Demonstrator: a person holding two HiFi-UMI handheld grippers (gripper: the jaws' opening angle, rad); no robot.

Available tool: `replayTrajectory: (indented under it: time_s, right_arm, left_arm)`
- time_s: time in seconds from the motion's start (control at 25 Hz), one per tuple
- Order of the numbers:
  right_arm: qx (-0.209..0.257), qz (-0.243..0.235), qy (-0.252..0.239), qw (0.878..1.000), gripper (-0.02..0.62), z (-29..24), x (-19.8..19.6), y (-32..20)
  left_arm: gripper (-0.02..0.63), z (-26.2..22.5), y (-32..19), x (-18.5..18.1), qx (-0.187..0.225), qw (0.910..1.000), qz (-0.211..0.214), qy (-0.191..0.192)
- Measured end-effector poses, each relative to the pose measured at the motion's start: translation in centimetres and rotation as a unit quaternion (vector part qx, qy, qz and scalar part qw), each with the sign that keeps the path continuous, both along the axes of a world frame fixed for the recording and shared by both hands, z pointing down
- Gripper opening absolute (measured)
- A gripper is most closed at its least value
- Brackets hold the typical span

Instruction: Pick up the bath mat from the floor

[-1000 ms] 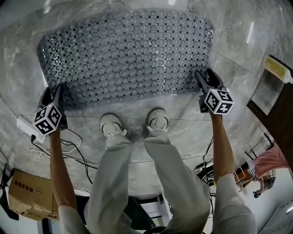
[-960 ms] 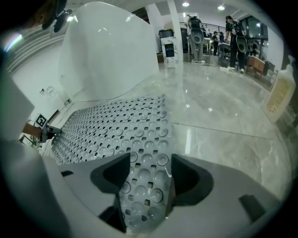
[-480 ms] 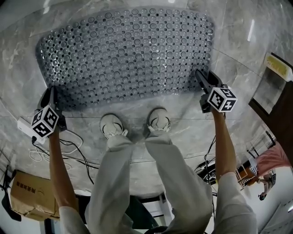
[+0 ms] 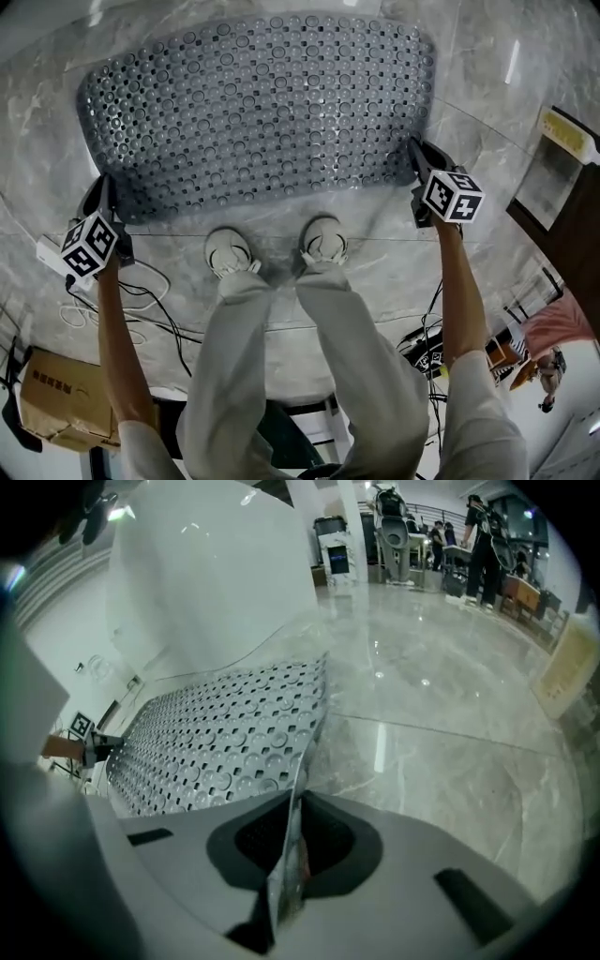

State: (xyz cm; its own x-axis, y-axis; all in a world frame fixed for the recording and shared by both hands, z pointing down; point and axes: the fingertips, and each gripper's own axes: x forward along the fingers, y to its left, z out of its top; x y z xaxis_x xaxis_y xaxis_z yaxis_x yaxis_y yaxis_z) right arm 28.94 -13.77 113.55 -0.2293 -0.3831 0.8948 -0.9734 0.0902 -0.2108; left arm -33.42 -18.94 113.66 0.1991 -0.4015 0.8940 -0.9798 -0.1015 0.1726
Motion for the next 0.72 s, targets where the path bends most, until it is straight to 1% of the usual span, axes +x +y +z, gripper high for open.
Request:
replayTrajectory:
  time_s: [0.16, 0.44, 0.72]
  right_arm:
    - [0.011, 0.005, 0.007, 1.000, 0.026, -1.9, -0.6, 0.1]
    - [0.025, -0.002, 0.004, 1.000, 0.023, -6.6, -2.8, -0.1]
    - [0.039, -0.016, 0.006, 0.999, 0.023, -11.4, -5.6, -0.7]
  left_arm:
    - [0.023, -1.6, 0.1, 0.5, -0.002, 1.0000, -0.009, -0.003]
    - [0.021, -5.8, -0.2, 2.5, -0.009, 0.9996, 0.027, -0.003]
    - [0.020, -10.7, -0.7, 5.3, 0.007, 0.9993, 0.036, 0.005]
